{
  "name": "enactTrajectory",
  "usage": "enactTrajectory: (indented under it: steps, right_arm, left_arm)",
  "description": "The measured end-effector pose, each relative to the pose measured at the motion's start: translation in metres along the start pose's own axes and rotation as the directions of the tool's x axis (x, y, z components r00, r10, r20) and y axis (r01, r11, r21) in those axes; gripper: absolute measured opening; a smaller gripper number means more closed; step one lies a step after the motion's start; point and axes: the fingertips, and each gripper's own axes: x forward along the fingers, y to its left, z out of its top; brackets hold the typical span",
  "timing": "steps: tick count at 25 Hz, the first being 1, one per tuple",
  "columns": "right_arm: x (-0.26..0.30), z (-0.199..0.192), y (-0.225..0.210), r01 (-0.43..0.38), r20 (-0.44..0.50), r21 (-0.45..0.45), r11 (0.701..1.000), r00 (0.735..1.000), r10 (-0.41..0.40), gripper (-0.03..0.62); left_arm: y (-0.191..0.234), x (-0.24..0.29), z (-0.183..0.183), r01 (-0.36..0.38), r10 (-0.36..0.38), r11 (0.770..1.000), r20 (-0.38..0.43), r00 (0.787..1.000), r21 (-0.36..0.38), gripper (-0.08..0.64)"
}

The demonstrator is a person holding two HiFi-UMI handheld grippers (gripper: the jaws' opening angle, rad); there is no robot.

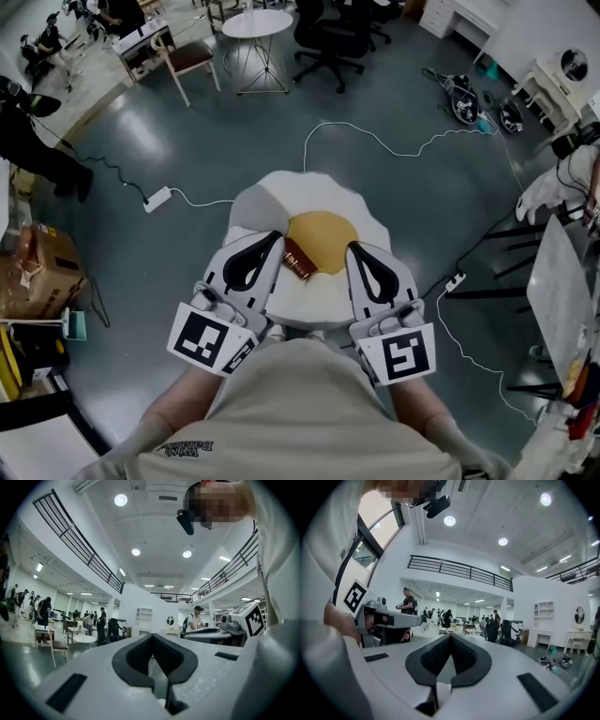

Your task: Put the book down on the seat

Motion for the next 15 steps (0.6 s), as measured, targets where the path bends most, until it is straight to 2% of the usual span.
enactTrajectory:
  steps: [7,15]
  right_arm:
    - [0.0017,-0.0043,-0.0013,-0.004,-0.02,-0.021,1.0,1.0,0.003,-0.002]
    - [0.0018,-0.0002,-0.006,-0.009,-0.023,-0.007,1.0,1.0,0.009,-0.002]
  left_arm:
    - [0.0001,0.0032,-0.0091,0.0,0.0,1.0,-0.041,0.999,0.001,0.003]
    - [0.0014,0.007,-0.0064,-0.018,0.018,1.0,-0.04,0.999,0.003,0.003]
